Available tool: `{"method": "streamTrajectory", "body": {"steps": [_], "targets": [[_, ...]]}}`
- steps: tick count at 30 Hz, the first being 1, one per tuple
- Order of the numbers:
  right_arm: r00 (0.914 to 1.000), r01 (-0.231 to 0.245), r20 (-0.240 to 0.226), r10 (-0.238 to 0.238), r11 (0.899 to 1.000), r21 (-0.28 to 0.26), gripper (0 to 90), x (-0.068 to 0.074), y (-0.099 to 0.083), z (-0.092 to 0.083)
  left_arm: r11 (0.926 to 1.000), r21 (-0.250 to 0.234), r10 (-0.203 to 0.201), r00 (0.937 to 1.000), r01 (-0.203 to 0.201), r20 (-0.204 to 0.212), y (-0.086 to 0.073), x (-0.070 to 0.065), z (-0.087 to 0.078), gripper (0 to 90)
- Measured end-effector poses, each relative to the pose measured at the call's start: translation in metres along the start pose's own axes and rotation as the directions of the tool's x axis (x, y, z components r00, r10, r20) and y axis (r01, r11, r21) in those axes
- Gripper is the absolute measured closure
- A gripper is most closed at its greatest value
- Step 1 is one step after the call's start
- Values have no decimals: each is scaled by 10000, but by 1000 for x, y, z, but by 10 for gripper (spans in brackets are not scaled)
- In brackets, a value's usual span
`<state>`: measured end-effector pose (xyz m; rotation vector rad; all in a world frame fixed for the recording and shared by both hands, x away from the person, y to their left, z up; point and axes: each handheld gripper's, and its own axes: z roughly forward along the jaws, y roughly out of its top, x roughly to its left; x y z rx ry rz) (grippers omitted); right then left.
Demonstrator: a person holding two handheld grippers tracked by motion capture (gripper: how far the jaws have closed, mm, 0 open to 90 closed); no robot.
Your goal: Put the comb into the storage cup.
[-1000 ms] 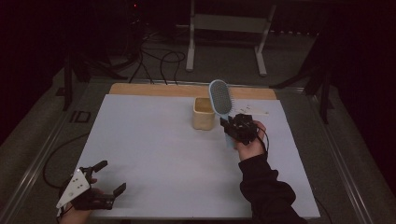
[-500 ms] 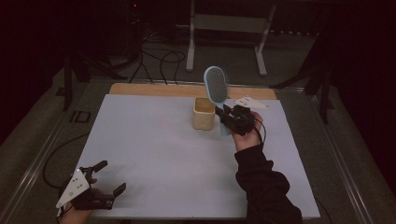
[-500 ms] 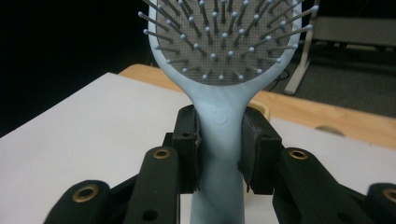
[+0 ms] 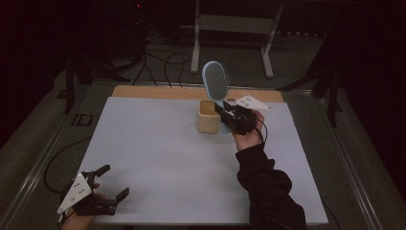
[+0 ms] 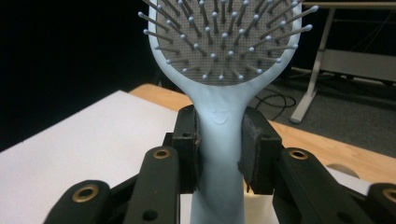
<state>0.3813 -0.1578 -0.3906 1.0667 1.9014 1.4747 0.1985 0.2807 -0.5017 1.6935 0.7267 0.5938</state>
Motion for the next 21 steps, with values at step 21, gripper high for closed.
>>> {"method": "streamTrajectory", "body": {"steps": [21], "targets": [[9993, 326, -155, -346, 9927, -1158, 701, 12, 13, 23, 10000, -51, -19, 10000, 19, 19, 0, 0, -1, 0]]}}
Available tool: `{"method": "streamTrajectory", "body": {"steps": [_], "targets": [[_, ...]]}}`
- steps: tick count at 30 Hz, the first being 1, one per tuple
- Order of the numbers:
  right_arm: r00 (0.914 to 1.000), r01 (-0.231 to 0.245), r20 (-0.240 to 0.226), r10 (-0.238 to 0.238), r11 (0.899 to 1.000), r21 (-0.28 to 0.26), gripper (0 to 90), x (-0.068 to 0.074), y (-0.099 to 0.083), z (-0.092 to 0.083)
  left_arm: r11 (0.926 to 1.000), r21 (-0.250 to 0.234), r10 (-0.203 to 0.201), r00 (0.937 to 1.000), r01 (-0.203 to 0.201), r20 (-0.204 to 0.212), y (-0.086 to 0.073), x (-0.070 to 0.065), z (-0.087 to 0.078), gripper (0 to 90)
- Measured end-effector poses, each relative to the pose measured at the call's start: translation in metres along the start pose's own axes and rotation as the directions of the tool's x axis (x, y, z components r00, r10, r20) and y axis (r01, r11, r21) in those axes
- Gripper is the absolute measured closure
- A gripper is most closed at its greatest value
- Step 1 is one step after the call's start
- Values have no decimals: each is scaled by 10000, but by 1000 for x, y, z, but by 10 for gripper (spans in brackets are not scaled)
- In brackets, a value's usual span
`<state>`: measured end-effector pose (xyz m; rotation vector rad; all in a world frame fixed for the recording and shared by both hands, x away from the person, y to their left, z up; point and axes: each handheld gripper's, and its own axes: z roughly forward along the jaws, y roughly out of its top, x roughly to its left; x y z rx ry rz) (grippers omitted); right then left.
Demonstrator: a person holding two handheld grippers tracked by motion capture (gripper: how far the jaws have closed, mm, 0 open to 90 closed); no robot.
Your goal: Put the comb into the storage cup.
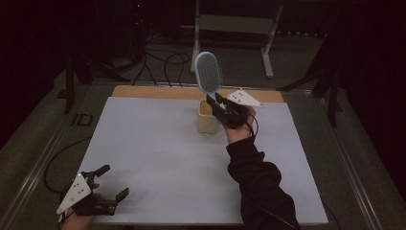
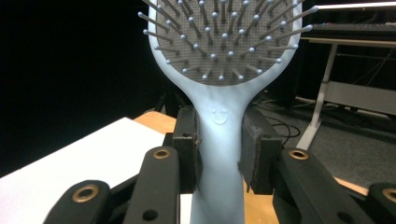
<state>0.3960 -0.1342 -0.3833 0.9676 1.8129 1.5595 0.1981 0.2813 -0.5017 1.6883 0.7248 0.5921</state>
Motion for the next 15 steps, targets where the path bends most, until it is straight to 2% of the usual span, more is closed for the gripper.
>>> {"method": "streamTrajectory", "body": {"steps": [15], "targets": [[9994, -351, -6, 351, 9994, 6, 701, -8, 8, 20, 10000, 0, -18, 10000, 18, 17, 0, 0, 0, 0]]}}
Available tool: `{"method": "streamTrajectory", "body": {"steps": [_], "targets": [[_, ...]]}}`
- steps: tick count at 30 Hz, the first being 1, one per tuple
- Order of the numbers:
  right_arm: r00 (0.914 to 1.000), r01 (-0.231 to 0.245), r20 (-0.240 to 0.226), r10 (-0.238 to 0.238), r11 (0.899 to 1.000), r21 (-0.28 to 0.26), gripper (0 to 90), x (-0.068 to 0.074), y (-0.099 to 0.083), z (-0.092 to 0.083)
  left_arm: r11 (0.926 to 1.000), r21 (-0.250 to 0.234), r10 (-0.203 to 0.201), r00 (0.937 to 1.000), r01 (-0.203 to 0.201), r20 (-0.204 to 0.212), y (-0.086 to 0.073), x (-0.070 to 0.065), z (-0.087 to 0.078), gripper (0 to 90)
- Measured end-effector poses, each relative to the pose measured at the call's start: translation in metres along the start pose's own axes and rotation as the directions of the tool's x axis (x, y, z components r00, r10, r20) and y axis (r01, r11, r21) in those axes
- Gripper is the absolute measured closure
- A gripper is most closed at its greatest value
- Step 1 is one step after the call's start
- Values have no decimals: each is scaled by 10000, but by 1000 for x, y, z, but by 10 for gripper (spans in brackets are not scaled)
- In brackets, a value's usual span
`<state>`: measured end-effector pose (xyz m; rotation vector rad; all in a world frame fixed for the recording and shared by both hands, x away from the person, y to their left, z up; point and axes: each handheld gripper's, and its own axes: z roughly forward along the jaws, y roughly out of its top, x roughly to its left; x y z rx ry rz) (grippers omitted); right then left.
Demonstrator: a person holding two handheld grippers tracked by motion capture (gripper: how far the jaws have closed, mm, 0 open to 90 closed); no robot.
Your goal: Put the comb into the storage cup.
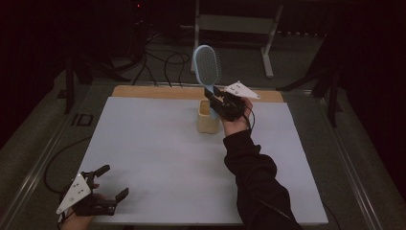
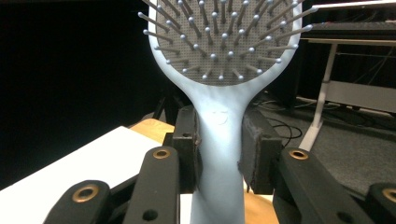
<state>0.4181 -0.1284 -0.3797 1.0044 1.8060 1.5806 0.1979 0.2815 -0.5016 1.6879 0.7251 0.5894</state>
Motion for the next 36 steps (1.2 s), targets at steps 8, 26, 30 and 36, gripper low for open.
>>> {"method": "streamTrajectory", "body": {"steps": [8, 26, 30, 36], "targets": [[9998, -174, 66, 174, 9998, 32, 701, -7, -2, 12, 10000, -3, -20, 10000, 20, 17, 0, 0, -1, 0], [9997, 9, 254, -9, 10000, -4, 701, -13, 4, 30, 9999, -65, -133, 9999, 133, 19, 0, 1, -1, 0], [9994, -12, 333, 13, 10000, -55, 701, -14, 7, 35, 9999, -57, -129, 9999, 129, 43, 0, 1, -2, 0], [9991, 1, 422, 2, 10000, -76, 701, -16, 10, 38, 9998, -99, -159, 9999, 160, 51, 0, 1, -2, 0]]}}
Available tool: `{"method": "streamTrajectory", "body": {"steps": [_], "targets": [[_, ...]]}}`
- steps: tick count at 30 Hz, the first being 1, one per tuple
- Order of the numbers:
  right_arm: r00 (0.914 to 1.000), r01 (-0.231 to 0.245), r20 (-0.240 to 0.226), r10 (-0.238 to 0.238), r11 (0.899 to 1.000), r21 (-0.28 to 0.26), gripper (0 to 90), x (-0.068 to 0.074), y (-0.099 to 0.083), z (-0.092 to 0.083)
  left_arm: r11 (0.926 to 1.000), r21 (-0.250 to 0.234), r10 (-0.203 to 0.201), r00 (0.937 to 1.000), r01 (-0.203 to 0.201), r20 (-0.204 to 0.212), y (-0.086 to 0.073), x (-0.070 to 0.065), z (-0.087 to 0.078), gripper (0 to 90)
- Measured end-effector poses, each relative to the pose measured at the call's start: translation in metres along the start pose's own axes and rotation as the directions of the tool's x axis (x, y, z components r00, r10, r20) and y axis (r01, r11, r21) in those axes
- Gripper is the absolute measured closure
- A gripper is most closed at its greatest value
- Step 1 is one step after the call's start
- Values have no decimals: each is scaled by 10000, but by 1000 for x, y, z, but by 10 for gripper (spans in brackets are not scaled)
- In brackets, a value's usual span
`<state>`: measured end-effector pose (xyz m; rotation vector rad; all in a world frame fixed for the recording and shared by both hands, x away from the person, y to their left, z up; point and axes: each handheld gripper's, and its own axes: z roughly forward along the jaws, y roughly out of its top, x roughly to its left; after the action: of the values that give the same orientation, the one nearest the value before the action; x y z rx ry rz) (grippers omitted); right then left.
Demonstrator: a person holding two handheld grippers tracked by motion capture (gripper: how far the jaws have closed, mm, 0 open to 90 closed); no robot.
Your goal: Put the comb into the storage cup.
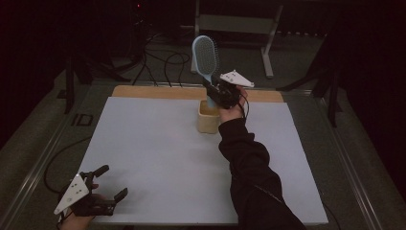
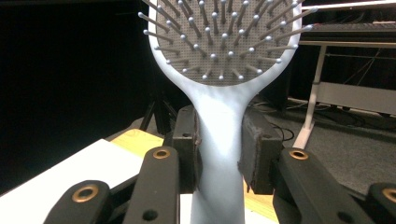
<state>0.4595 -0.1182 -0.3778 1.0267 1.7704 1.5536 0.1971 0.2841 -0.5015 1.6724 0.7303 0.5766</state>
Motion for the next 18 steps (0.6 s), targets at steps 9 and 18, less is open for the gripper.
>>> {"method": "streamTrajectory", "body": {"steps": [9, 18], "targets": [[9999, 5, 113, -5, 10000, -17, 701, -1, 4, 8, 10000, -13, -19, 10000, 19, 9, 0, 0, -1, 0], [9999, -70, 134, 71, 10000, -56, 700, -2, 7, 15, 9999, -5, -148, 9999, 148, -9, 0, 1, 1, 0]]}}
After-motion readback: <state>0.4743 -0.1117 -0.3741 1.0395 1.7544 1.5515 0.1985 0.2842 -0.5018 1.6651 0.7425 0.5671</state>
